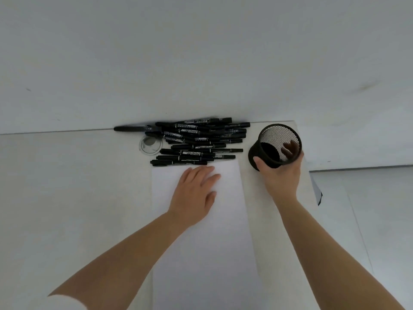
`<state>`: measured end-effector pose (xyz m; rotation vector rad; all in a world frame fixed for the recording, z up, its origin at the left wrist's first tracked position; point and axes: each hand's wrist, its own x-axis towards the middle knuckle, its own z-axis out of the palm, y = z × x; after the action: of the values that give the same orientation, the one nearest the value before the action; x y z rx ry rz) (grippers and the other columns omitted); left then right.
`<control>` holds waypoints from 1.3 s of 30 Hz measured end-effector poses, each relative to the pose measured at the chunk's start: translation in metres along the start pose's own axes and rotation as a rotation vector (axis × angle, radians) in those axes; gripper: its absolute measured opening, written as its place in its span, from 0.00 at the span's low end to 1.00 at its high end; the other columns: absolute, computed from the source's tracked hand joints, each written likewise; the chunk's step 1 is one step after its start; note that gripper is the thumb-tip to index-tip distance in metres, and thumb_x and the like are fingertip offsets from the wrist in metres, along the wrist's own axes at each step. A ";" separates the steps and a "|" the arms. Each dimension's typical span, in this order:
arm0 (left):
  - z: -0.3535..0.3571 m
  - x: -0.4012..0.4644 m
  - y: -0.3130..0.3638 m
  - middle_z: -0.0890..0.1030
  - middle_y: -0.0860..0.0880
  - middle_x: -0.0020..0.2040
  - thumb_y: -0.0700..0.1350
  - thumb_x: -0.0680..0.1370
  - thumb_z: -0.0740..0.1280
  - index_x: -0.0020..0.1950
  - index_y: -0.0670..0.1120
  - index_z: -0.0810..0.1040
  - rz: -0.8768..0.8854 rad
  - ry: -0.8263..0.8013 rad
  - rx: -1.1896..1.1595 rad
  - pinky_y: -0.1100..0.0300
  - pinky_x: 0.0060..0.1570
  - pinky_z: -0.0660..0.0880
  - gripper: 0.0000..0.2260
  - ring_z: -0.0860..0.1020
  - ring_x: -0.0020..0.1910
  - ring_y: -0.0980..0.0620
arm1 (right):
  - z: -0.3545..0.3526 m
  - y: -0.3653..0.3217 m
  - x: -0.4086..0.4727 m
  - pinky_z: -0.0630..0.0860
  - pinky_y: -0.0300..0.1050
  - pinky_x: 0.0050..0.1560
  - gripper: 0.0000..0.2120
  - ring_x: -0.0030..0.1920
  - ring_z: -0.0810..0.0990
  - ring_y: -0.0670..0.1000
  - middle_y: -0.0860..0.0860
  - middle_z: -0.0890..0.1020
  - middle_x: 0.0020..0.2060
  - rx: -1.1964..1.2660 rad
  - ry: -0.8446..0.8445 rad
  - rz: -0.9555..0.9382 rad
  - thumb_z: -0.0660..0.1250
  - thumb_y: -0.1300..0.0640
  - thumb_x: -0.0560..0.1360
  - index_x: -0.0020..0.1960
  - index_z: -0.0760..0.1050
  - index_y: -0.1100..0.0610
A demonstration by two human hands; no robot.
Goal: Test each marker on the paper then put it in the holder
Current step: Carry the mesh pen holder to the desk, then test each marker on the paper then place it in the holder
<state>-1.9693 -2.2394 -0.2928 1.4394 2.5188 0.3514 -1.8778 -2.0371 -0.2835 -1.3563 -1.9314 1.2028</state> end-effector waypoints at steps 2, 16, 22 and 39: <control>0.006 -0.001 -0.003 0.69 0.48 0.70 0.51 0.77 0.55 0.68 0.49 0.69 0.017 0.018 0.033 0.49 0.72 0.58 0.20 0.66 0.69 0.48 | 0.005 0.005 0.004 0.68 0.37 0.59 0.44 0.60 0.72 0.40 0.42 0.72 0.60 0.027 0.020 -0.041 0.75 0.43 0.55 0.66 0.60 0.46; 0.034 0.001 -0.018 0.62 0.54 0.73 0.55 0.79 0.53 0.72 0.55 0.61 0.068 0.189 0.112 0.55 0.72 0.50 0.21 0.59 0.71 0.53 | 0.025 0.034 0.026 0.67 0.43 0.61 0.41 0.61 0.72 0.49 0.49 0.73 0.61 -0.019 0.147 -0.333 0.71 0.40 0.61 0.67 0.61 0.56; 0.030 0.000 -0.014 0.60 0.55 0.74 0.56 0.79 0.52 0.73 0.57 0.60 0.054 0.156 0.097 0.56 0.73 0.49 0.21 0.57 0.72 0.55 | 0.026 0.029 0.021 0.68 0.45 0.59 0.41 0.62 0.73 0.52 0.50 0.74 0.61 -0.038 0.174 -0.382 0.72 0.40 0.62 0.67 0.61 0.57; 0.032 0.000 -0.015 0.61 0.58 0.73 0.55 0.79 0.54 0.71 0.57 0.63 0.066 0.220 0.023 0.58 0.72 0.50 0.20 0.58 0.72 0.57 | 0.026 0.032 0.031 0.67 0.42 0.56 0.41 0.61 0.73 0.50 0.48 0.73 0.62 0.005 0.129 -0.390 0.72 0.40 0.63 0.69 0.59 0.54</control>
<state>-1.9717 -2.2434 -0.3280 1.5740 2.6571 0.5204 -1.8945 -2.0151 -0.3275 -0.9670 -1.9795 0.9078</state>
